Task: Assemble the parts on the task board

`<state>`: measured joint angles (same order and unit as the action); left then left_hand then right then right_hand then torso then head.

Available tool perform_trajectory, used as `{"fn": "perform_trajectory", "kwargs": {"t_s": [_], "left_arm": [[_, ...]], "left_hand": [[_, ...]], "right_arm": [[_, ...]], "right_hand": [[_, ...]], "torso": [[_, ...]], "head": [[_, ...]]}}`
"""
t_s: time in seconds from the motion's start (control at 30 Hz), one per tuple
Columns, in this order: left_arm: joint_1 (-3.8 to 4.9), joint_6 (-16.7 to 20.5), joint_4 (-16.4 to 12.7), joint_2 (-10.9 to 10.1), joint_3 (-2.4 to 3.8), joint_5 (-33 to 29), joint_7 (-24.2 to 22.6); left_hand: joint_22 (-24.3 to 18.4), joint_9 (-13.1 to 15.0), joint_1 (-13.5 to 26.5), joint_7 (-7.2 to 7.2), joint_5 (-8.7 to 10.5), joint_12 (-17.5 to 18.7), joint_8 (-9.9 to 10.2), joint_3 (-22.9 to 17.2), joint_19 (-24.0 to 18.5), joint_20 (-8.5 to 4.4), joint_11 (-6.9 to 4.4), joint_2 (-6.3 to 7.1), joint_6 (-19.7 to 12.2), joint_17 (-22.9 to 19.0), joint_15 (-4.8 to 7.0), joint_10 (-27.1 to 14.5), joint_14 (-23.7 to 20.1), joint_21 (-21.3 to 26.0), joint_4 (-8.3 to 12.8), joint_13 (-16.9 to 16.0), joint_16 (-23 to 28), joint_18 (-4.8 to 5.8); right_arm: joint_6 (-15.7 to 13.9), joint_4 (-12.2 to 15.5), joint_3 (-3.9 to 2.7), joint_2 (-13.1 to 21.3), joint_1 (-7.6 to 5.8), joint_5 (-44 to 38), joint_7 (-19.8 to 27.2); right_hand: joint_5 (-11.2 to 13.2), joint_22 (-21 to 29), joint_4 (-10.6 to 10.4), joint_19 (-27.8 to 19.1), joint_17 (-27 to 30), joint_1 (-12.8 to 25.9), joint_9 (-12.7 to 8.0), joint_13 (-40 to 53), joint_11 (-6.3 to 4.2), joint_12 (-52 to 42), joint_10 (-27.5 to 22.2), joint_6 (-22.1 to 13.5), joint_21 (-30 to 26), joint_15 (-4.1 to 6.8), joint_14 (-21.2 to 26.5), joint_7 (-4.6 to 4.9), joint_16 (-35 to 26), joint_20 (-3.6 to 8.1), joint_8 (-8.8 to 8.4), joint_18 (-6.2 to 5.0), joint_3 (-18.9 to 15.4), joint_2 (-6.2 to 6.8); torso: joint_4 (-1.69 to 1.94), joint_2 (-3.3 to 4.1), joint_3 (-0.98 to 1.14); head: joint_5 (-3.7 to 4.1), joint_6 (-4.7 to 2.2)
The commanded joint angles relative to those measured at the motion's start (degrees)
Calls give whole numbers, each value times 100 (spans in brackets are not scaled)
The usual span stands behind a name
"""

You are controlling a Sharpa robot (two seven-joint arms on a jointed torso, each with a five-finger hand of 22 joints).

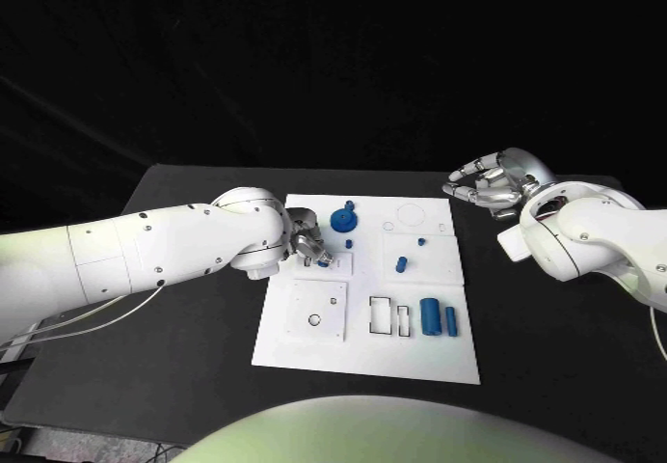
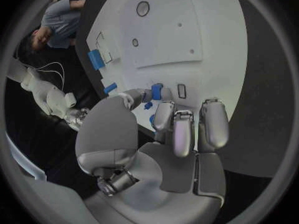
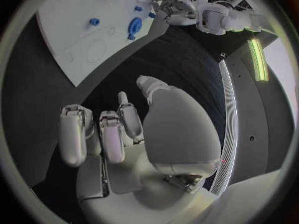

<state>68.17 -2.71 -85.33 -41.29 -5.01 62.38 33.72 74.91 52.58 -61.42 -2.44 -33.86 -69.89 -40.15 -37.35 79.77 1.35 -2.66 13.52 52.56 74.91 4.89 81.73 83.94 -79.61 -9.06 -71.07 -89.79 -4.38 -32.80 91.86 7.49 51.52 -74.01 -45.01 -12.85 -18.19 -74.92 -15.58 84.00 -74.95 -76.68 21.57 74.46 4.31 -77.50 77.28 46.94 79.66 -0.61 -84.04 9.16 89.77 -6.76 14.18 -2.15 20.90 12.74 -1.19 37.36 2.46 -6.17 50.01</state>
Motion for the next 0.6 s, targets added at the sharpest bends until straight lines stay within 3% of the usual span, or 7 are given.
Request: {"fn": "perform_trajectory", "kwargs": {"t_s": [0.03,0.27,0.6], "left_arm": [[-10,-165,-11,27,-6,33,33],[-9,-198,19,58,-6,29,52],[-9,-268,132,134,-7,15,100]], "left_hand": [[470,25,40,102,56,-31,-44,-1083,39,-18,7,-37,70,1509,49,45,606,-29,1029,-1,-21,91],[497,106,183,138,284,-48,-83,-1083,63,-25,-12,-42,71,1509,60,78,606,-33,956,-13,-21,99],[517,158,506,208,833,-65,-37,-1013,87,-49,-54,-1,90,1509,91,88,606,-6,722,-32,-21,104]], "right_arm": [[58,1,0,-5,6,-32,50],[59,-4,0,-7,10,-30,53],[66,-8,0,-7,16,-22,59]], "right_hand": [[-26,-1048,3,-8,-1399,46,5,-5,-18,12,16,-13,-39,46,-567,-27,-19,43,27,-50,36,9],[-26,-1048,3,-8,-1399,46,5,-5,-18,12,16,-13,-39,46,-567,-27,-19,43,27,-50,36,9],[-37,-1043,4,-14,-1390,58,9,-20,-19,24,7,-17,-53,47,-565,-28,-23,45,30,-53,49,13]], "torso": [[2,-1,2],[-4,-2,6],[-8,-1,2]], "head": [[-2,-1],[-6,-1],[6,-1]]}}
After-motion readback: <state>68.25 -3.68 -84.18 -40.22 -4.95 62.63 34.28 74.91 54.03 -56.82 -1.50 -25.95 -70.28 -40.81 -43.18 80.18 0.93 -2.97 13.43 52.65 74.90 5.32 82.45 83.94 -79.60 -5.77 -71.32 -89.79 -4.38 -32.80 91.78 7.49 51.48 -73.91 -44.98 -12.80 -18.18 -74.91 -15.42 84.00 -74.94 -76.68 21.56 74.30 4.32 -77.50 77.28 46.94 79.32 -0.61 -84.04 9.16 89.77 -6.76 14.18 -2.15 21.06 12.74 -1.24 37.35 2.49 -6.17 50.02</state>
